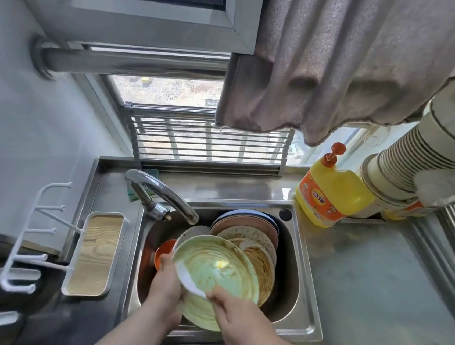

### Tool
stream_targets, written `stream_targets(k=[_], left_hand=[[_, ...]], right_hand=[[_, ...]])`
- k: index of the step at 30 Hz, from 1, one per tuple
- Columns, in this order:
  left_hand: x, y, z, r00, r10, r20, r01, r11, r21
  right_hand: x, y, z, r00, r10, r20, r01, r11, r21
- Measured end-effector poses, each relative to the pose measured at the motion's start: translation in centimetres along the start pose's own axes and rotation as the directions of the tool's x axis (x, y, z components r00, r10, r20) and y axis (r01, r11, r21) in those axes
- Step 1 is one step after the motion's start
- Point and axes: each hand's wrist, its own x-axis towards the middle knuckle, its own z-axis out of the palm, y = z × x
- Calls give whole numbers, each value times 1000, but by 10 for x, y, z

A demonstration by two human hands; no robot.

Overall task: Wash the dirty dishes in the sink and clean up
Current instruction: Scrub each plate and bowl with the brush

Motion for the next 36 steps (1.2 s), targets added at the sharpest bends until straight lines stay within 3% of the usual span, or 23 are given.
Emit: stream_targets(k=[4,8,11,14,16,21,25,28,31,33,36], left_hand=[[-2,-12,-2,986,168,-15,-164,975,150],[7,5,-8,967,221,-127,-203,969,143],[13,8,-8,950,261,-173,-220,950,223],[11,-3,-6,947,298,-118,-248,914,321],[10,-4,-4,952,297,-75,-259,911,321],[-5,17,8,969,243,40,-246,955,165],[1,20,3,947,322,-9,-313,927,208],[-1,14,2,953,303,4,-297,932,205],[-12,13,4,957,287,37,-289,944,158],[-11,19,2,948,317,33,-318,937,143],[-5,29,-2,946,324,-12,-319,937,143]], right_hand=[[43,-2,-16,972,173,-161,-199,965,-169],[27,39,-26,951,290,-109,-309,920,-241],[0,34,-1,962,273,-14,-273,956,-103],[0,7,13,985,165,50,-163,986,-43],[18,7,8,990,141,-22,-142,987,-78],[25,56,-30,946,274,-172,-281,960,-18],[-7,23,-2,985,169,-42,-168,985,28],[8,-16,-5,991,73,-110,-78,996,-38],[41,-8,-31,956,125,-267,-174,970,-169],[44,17,-44,933,231,-274,-283,945,-166],[19,42,-31,933,284,-220,-315,942,-119]])
